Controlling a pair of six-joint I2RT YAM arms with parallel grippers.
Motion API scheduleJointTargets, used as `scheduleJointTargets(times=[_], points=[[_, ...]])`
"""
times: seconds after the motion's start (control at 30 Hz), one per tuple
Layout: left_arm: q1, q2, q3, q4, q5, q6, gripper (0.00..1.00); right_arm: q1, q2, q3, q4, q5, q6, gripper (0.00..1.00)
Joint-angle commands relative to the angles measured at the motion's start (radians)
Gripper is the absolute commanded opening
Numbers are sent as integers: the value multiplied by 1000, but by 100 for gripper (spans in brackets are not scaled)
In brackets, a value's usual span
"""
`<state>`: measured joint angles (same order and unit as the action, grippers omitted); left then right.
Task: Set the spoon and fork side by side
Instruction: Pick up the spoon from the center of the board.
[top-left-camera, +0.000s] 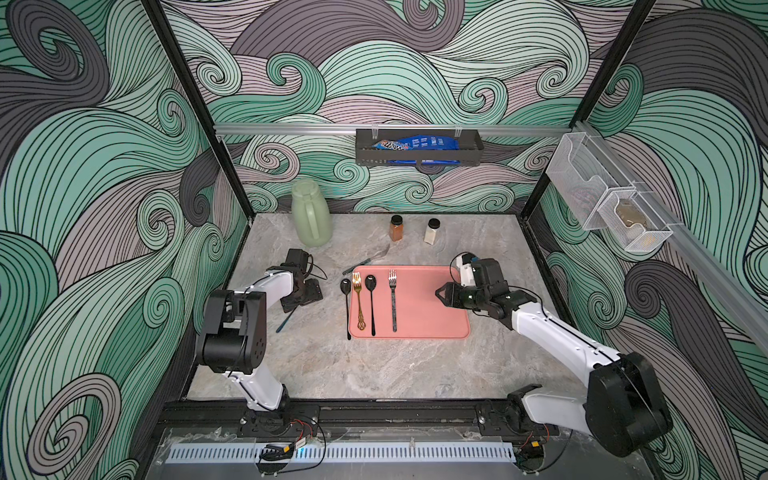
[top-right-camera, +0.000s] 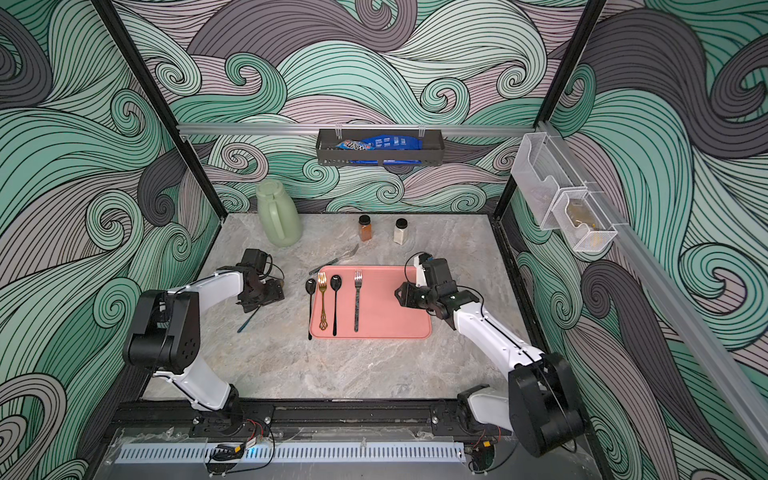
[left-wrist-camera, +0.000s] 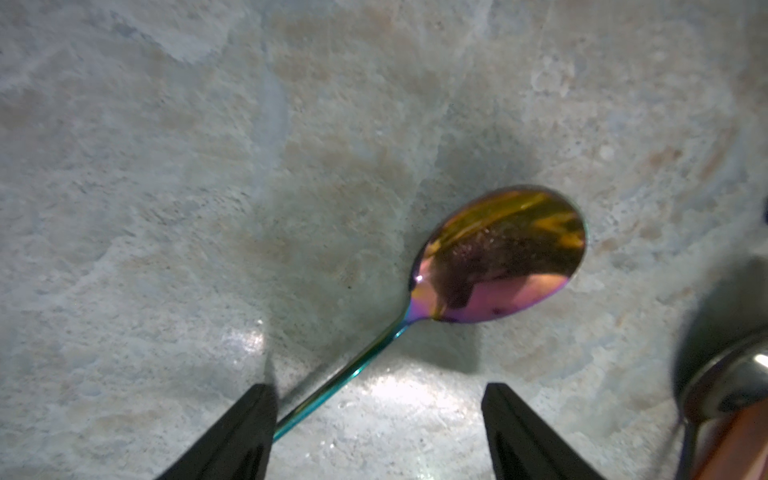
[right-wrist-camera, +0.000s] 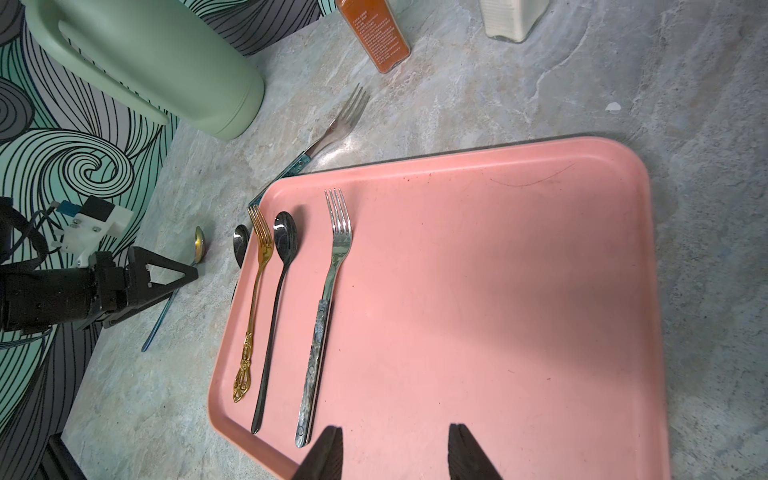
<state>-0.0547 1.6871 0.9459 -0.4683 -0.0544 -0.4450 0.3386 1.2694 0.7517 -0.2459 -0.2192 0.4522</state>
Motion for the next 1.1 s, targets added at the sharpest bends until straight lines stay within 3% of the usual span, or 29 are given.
scheduleJointTargets(times=[0.0, 0.13, 0.2, 0.37, 0.6, 0.83, 1.07], points=[[-8, -10, -30, 0, 41, -31, 76, 5, 13, 35, 1, -13, -22, 46], [-47, 2, -44, -15, 51, -42, 71, 4, 44, 56, -4, -34, -32, 46], [-68, -4, -40, -29, 52, -44, 60, 5, 52, 63, -5, -38, -32, 46], [-113, 1, -32, -67, 71, -45, 46, 4, 46, 65, 1, -39, -34, 46], [-173, 11, -34, -149, 17, -55, 45, 4, 47, 74, -1, -42, -34, 46], [-208, 2, -60, -180, -8, -61, 21, 5, 45, 67, 7, -51, -23, 46], [-208, 27, -31, -217, -18, -71, 11, 5, 31, 55, 7, -50, -17, 46]])
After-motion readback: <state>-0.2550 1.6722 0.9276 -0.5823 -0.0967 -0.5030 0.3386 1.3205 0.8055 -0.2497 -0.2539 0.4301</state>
